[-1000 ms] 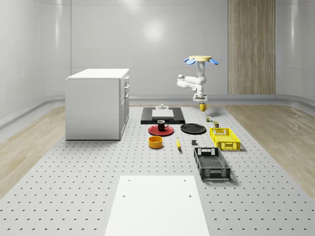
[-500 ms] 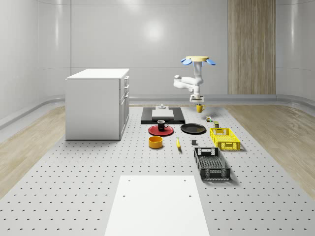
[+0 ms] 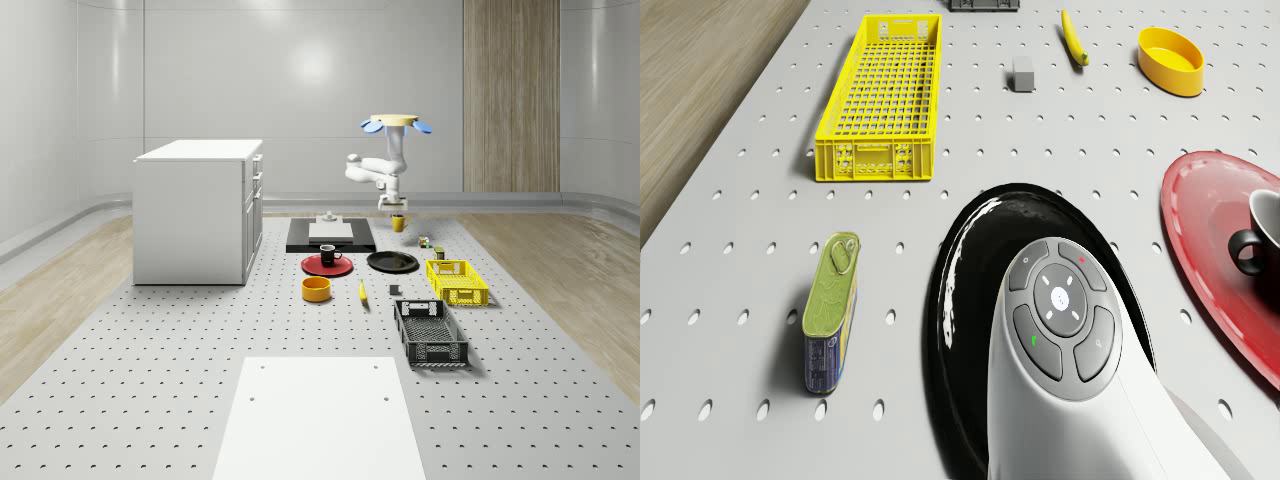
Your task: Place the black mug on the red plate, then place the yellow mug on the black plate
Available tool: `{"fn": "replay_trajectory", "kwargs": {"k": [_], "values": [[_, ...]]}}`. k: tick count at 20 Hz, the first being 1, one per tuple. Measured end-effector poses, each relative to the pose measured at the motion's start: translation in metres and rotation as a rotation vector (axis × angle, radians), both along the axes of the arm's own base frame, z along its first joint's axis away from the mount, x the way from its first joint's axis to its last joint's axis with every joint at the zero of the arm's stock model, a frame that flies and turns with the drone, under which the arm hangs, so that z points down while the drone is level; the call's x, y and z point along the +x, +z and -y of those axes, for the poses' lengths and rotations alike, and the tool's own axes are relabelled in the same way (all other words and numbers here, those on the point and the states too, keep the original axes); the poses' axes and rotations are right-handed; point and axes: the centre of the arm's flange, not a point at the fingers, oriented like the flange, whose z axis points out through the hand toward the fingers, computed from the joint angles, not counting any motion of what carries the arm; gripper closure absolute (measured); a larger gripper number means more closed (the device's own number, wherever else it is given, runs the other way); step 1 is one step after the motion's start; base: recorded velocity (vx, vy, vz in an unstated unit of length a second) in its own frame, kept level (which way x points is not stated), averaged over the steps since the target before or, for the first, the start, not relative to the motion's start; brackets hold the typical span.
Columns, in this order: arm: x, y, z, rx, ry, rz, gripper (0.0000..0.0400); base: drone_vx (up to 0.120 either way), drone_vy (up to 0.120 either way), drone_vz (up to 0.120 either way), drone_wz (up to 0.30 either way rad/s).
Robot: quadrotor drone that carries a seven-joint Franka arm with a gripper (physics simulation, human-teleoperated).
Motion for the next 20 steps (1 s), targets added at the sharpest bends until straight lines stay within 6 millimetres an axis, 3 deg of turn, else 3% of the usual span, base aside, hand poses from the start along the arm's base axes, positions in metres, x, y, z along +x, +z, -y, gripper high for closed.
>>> {"fn": "replay_trajectory", "kwargs": {"k": [10, 13, 20], "values": [[0.0, 0.0, 0.0, 0.0, 0.0, 0.0, 0.029, 0.12, -0.12, 0.0, 0.0], [0.0, 0.0, 0.0, 0.0, 0.0, 0.0, 0.029, 0.12, -0.013, 0.0, 0.0], [0.0, 0.0, 0.0, 0.0, 0.0, 0.0, 0.029, 0.12, 0.0, -0.097, 0.0]]}}
